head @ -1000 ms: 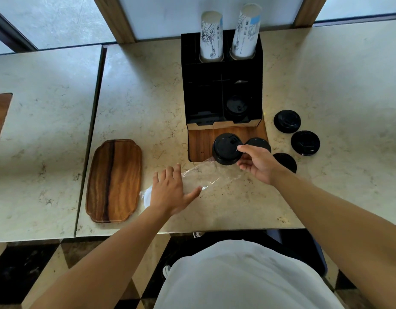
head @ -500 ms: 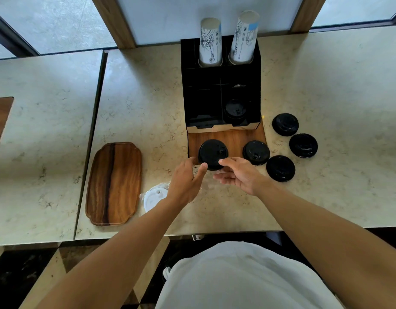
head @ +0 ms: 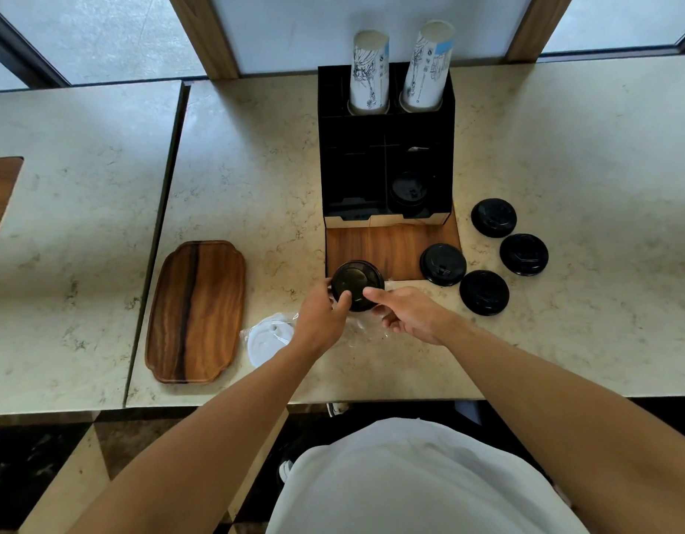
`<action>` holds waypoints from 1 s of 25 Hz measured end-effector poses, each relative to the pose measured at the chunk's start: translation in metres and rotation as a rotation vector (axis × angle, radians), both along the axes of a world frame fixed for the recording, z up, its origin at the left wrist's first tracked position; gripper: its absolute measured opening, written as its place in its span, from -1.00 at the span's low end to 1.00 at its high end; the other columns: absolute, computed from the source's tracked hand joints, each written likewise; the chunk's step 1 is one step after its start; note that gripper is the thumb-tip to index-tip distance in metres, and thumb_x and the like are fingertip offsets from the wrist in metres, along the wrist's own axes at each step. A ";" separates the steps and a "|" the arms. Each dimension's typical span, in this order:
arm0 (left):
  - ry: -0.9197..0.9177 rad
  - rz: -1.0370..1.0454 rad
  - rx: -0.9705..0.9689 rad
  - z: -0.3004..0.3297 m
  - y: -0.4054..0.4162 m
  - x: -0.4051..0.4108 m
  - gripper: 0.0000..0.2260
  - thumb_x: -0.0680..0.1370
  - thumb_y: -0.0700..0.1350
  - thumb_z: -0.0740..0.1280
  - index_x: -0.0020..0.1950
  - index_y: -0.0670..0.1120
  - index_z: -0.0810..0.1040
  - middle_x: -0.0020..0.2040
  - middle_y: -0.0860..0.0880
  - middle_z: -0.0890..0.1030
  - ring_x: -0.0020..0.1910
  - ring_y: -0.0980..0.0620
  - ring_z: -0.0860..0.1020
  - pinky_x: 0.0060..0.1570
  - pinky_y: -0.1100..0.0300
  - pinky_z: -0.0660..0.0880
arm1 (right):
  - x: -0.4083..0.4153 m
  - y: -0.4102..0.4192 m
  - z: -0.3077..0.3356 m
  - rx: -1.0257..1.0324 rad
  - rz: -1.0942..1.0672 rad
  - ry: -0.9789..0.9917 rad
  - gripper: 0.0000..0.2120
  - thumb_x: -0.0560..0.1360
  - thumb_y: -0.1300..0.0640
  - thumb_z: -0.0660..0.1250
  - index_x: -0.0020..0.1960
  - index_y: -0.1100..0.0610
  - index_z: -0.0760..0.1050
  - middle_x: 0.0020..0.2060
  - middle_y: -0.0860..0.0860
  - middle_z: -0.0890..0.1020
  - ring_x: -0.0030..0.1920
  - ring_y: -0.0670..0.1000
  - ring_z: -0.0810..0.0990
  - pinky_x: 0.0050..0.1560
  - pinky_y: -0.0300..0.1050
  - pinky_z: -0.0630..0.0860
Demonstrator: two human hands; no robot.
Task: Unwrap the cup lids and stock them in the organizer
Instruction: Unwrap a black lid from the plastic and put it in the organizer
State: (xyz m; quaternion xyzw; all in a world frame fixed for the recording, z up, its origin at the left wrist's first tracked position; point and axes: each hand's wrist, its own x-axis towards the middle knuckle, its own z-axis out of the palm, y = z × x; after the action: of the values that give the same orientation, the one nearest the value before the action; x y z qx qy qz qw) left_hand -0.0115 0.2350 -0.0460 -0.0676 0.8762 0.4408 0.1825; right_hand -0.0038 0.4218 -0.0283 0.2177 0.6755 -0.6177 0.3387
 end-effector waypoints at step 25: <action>0.247 -0.705 -0.792 -0.021 -0.091 0.020 -0.19 0.44 0.42 0.28 0.51 -0.09 0.32 0.29 -0.12 0.49 0.24 -0.14 0.45 0.31 -0.05 0.42 | -0.053 0.026 0.013 -0.295 -0.504 -0.030 -0.60 0.51 0.08 0.48 0.27 0.24 0.55 0.07 0.21 0.65 0.01 0.16 0.69 -0.07 -0.04 0.66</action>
State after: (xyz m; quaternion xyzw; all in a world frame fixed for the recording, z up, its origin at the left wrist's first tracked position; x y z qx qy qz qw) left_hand 0.0086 0.1437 -0.0674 0.2189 0.9598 -0.0060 0.1758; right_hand -0.0570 0.4480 -0.0149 0.3363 0.4977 -0.7708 0.2125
